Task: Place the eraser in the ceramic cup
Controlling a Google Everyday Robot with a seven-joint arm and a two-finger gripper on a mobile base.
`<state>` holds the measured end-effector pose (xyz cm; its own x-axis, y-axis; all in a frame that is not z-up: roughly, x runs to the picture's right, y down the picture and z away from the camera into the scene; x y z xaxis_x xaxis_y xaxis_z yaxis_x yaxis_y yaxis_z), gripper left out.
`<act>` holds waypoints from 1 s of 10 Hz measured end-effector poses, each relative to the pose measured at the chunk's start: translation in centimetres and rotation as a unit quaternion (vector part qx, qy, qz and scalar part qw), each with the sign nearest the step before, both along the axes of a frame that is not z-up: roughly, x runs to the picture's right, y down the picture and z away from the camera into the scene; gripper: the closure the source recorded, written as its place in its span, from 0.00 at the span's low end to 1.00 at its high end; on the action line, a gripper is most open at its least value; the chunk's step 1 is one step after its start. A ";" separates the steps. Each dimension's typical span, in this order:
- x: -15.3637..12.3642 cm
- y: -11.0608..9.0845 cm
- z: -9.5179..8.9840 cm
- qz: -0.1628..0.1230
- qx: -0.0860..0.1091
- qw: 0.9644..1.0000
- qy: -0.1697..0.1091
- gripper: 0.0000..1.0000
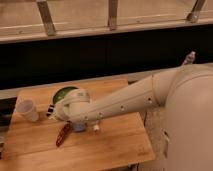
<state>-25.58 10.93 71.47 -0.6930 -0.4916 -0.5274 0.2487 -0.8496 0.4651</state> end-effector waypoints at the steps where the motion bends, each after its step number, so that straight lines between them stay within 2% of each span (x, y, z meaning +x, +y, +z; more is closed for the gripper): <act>1: -0.1 -1.1 1.0 0.007 0.004 1.000 -0.027 1.00; 3: -1.4 -2.9 2.2 0.005 0.011 0.997 -0.073 1.00; 4: -2.5 -4.9 2.1 -0.007 0.015 0.995 -0.099 1.00; 6: -3.4 -8.5 1.1 -0.024 0.032 0.992 -0.116 1.00; 8: -4.4 -10.8 -0.1 -0.043 0.050 0.990 -0.126 1.00; 10: -4.6 -11.7 -0.5 -0.049 0.056 0.989 -0.127 1.00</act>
